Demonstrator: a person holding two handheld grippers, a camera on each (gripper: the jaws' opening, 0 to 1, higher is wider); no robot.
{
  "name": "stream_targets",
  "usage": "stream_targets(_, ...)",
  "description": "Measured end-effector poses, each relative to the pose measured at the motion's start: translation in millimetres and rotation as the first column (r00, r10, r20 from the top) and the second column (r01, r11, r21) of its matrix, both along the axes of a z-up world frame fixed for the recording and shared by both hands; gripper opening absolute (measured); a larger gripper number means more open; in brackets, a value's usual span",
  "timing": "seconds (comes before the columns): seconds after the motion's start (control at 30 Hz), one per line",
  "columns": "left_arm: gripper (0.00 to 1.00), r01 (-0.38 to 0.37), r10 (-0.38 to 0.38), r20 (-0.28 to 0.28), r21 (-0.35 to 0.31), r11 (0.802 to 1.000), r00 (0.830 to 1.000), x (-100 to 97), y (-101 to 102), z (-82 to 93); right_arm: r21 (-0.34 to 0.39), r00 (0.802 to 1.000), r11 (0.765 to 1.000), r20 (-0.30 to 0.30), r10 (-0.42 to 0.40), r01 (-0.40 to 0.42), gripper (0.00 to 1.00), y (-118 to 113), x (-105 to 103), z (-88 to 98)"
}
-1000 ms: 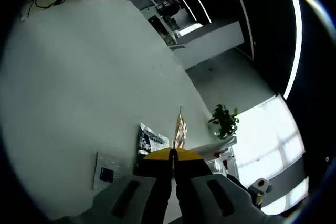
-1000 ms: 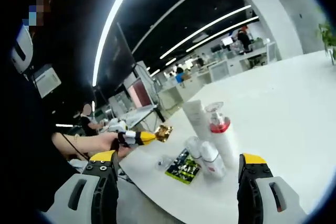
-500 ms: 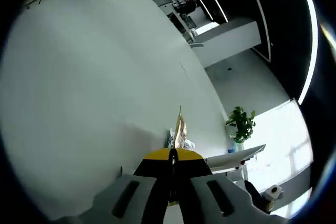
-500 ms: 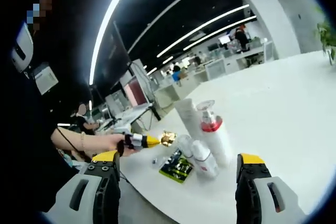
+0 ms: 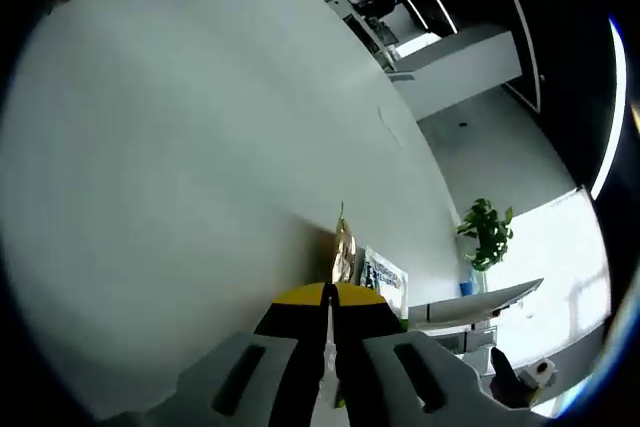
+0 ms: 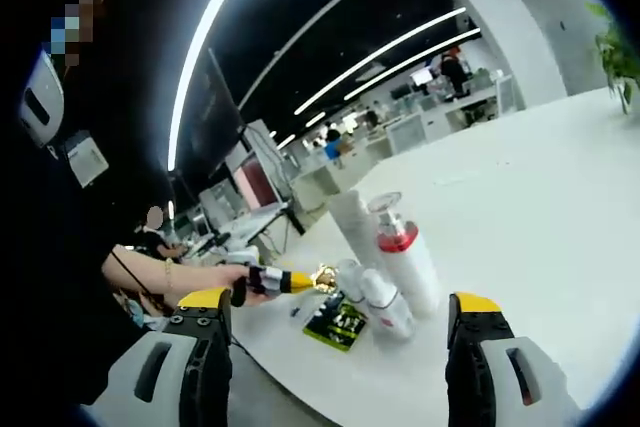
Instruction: Arrange the skincare products in the storage area until every visible bottle or jar stands upright without overlapping.
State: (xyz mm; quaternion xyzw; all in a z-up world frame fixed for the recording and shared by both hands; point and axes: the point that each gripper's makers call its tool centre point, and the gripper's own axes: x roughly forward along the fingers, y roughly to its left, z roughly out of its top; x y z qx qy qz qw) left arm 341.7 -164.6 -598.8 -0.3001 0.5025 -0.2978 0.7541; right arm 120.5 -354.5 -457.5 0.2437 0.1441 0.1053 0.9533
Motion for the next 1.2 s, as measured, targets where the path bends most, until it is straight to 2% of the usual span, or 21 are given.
stream_targets(0.17, 0.0, -0.007, 0.007, 0.031, 0.0, 1.0, 1.0, 5.0, 0, 1.9, 0.006, 1.0, 1.0, -0.003, 0.003, -0.003, 0.94, 2, 0, 0.2)
stream_targets(0.33, 0.0, 0.035, -0.039, 0.063, 0.06, 0.998, 0.997, 3.0, 3, 0.1, 0.005, 1.0, 1.0, -0.007, 0.011, -0.011, 0.94, 4, 0, -0.4)
stream_targets(0.53, 0.0, 0.049, -0.058, 0.097, 0.102, 0.994, 0.994, 5.5, 5, 0.5, 0.011, 1.0, 1.0, -0.005, 0.01, -0.01, 0.94, 4, 0, -0.3)
stream_targets(0.63, 0.0, 0.074, -0.093, 0.117, 0.158, 0.985, 0.989, 5.2, 9, -2.2, 0.012, 1.0, 1.0, -0.006, 0.012, -0.012, 0.94, 3, 0, -0.7)
stream_targets(0.7, 0.02, 0.095, -0.136, 0.165, 0.233, 0.968, 0.977, 8.3, 14, -2.4, 0.013, 1.0, 1.0, -0.003, 0.011, -0.011, 0.94, 3, 0, -0.1)
stream_targets(0.73, 0.04, 0.121, -0.179, 0.201, 0.267, 0.956, 0.963, 8.2, 13, 0.5, 0.014, 1.0, 1.0, -0.003, 0.01, -0.01, 0.94, 3, 0, -0.1)
stream_targets(0.77, 0.05, 0.164, -0.252, 0.251, 0.326, 0.931, 0.934, 9.4, 13, 4.2, 0.014, 1.0, 1.0, -0.004, 0.009, -0.009, 0.94, 3, 0, 0.1)
stream_targets(0.83, 0.1, 0.211, -0.357, 0.316, 0.414, 0.886, 0.879, 11.5, 10, 10.1, 0.017, 1.0, 1.0, -0.005, 0.01, -0.01, 0.94, 4, 0, 0.0)
stream_targets(0.87, 0.13, 0.243, -0.423, 0.352, 0.454, 0.857, 0.835, 32.6, 19, 10.4, 0.016, 1.0, 1.0, -0.006, 0.012, -0.012, 0.94, 5, 0, -0.1)
stream_targets(0.97, 0.17, 0.308, -0.538, 0.408, 0.505, 0.806, 0.738, 33.4, 3, 15.1, 0.015, 1.0, 1.0, -0.009, 0.018, -0.018, 0.94, 6, 0, -0.9)
stream_targets(1.07, 0.17, 0.332, -0.569, 0.427, 0.509, 0.794, 0.703, 24.0, -7, 21.9, 0.015, 1.0, 1.0, -0.009, 0.017, -0.017, 0.94, 5, 0, -1.1)
stream_targets(1.13, 0.17, 0.365, -0.618, 0.42, 0.54, 0.759, 0.665, 25.9, -14, 17.3, 0.017, 1.0, 1.0, -0.01, 0.014, -0.014, 0.94, 4, 0, -1.4)
stream_targets(1.17, 0.17, 0.383, -0.644, 0.42, 0.553, 0.74, 0.639, 26.5, -18, 14.7, 0.017, 1.0, 1.0, -0.01, 0.014, -0.013, 0.94, 4, 0, -1.6)
stream_targets(1.2, 0.18, 0.396, -0.66, 0.42, 0.558, 0.729, 0.623, 24.9, -22, 12.7, 0.017, 1.0, 1.0, -0.01, 0.012, -0.012, 0.94, 4, 0, -1.6)
